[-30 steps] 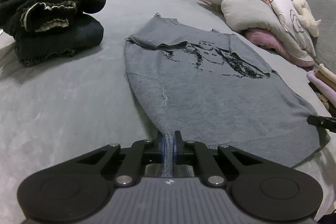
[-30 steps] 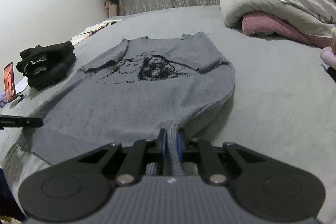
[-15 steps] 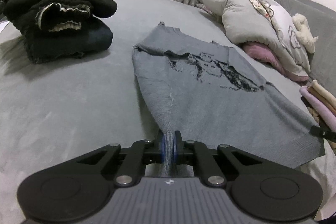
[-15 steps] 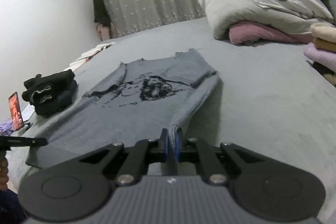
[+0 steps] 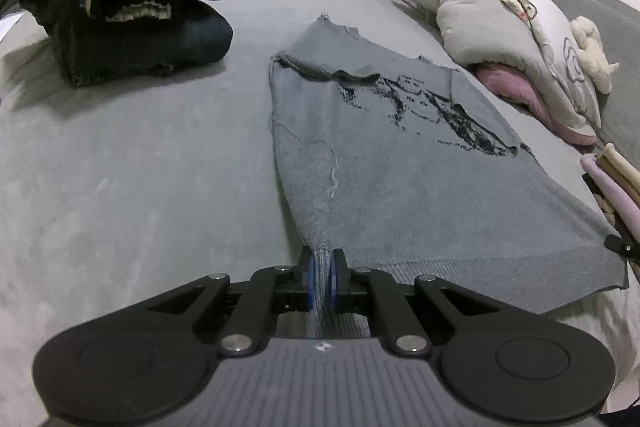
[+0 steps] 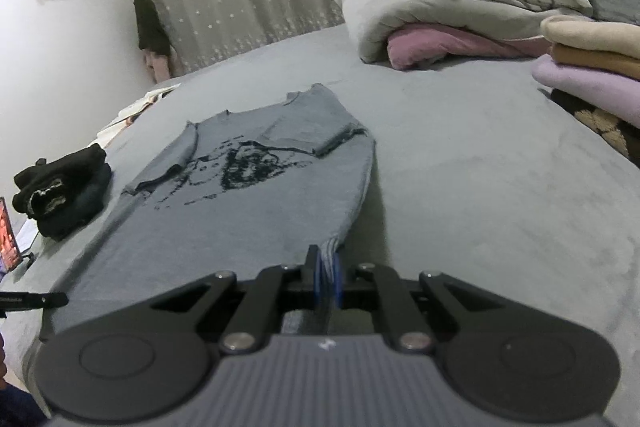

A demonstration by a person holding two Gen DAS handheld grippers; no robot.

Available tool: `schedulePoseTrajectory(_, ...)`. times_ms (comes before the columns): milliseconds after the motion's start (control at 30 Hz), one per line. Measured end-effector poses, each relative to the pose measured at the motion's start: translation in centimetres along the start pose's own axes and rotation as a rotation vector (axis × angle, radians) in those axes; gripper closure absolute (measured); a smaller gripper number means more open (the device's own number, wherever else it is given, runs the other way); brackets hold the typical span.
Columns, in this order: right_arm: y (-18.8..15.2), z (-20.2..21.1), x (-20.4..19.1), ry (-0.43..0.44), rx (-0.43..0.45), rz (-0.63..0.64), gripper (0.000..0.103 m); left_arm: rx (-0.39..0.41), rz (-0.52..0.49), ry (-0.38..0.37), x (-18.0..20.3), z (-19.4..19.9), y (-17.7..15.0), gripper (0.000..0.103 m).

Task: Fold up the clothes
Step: 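Hold the hem band in both grippers and lift it slightly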

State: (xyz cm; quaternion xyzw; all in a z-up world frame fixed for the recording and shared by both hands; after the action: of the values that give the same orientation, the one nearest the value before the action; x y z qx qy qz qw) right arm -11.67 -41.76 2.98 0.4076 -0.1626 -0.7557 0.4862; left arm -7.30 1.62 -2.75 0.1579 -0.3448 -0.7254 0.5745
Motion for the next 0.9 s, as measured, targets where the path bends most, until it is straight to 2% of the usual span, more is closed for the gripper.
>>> schedulePoseTrajectory(233, -0.2, -0.3, 1.2, -0.030, -0.016, -0.034, 0.097, -0.018, 0.067, -0.008, -1.9, 0.2, -0.5, 0.096)
schedulePoseTrajectory(500, -0.5, -0.7, 2.4, -0.063, -0.039, -0.063, 0.097, -0.049, 0.040, -0.001, -1.7, -0.5, -1.2, 0.094)
schedulePoseTrajectory(567, -0.6, -0.8, 2.7, -0.071, -0.045, -0.070, 0.097, -0.052, 0.033, -0.003, -1.5, -0.6, -1.3, 0.086)
schedulePoseTrajectory(700, -0.8, -1.0, 3.3, -0.087, -0.057, -0.085, 0.097, -0.055, 0.019, -0.014, -0.9, -0.7, -1.3, 0.078)
schedulePoseTrajectory(767, -0.9, -1.1, 3.6, -0.095, -0.062, -0.092, 0.099, -0.056, 0.017, -0.023, -0.7, -0.8, -1.3, 0.071)
schedulePoseTrajectory(833, -1.0, -1.2, 3.9, -0.104, -0.068, -0.099, 0.103, -0.057, 0.020, -0.033, -0.8, -0.6, -1.2, 0.068)
schedulePoseTrajectory(900, -1.0, -1.3, 4.2, -0.112, -0.074, -0.106, 0.103, -0.058, 0.021, -0.039, -0.5, -0.7, -1.2, 0.065)
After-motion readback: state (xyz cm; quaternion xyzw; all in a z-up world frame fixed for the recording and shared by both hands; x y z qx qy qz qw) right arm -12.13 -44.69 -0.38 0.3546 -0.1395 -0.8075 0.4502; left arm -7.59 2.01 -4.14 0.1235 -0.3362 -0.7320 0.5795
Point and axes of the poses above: each gripper's, at about its wrist camera, not at the fingertips, and z roughly against the way its jaws point, x to its right, y to its top, the point moved 10 cm from there along -z, roughly the way its jaws point, and after that the axes turned 14 degrees about -z, right-handed, at the moved point
